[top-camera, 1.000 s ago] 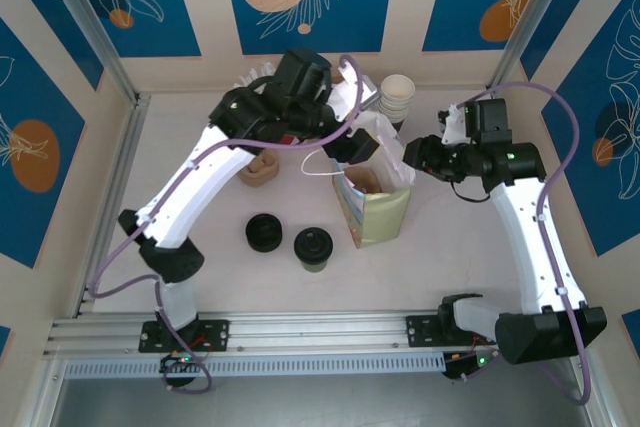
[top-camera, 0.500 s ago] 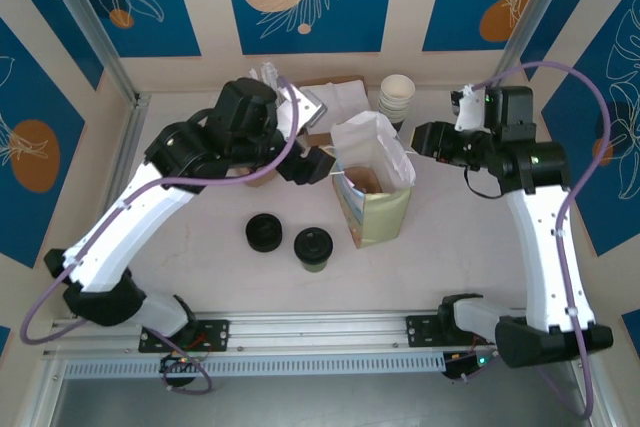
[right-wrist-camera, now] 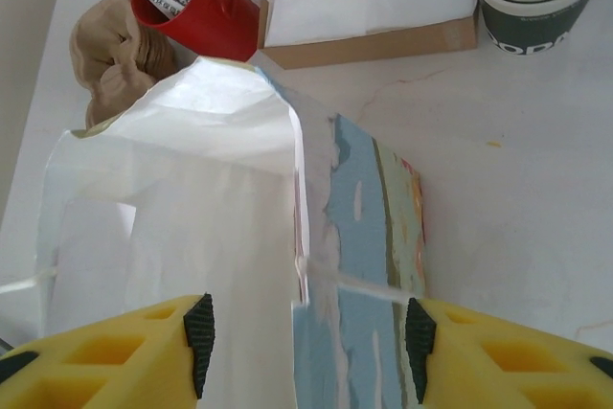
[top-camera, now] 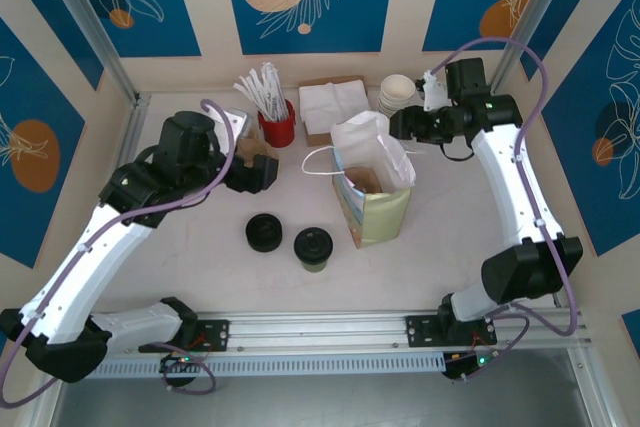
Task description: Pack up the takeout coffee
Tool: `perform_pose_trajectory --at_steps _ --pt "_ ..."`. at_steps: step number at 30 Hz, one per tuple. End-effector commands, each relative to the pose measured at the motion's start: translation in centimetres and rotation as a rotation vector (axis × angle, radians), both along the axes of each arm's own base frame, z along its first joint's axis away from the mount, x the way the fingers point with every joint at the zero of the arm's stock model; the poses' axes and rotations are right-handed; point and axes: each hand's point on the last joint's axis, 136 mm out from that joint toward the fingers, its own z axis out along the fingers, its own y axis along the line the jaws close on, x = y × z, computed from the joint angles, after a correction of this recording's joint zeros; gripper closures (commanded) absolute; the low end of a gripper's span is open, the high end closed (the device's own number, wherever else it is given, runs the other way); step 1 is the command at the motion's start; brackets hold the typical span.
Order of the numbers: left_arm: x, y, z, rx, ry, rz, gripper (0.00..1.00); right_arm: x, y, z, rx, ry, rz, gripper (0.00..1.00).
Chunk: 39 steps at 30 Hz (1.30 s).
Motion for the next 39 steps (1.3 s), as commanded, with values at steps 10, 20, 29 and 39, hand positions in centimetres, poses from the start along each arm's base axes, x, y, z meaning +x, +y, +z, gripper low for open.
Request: perform_pose_trajectory --at_steps 10,20,29,39 --pt "3.9 0.3 -2.2 -0.007 -0.061 0.055 0.04 1.6 3.5 -3.7 -0.077 0.042 0.176 0.46" --pt "2.1 3.9 -3.2 -0.012 -0.049 0.214 0.00 0.9 2.9 -0.9 -0.071 0.022 0.081 0.92" --pt "1.4 3.8 -3.6 -0.076 -0.052 0.218 0.01 -2.2 4.9 1.2 0.058 -0.135 0.150 1.00" --pt "1.7 3.9 -2.5 -0.091 -0.085 0.227 0.04 -4.6 5.5 2.8 0.133 -0.267 0.195 1.00"
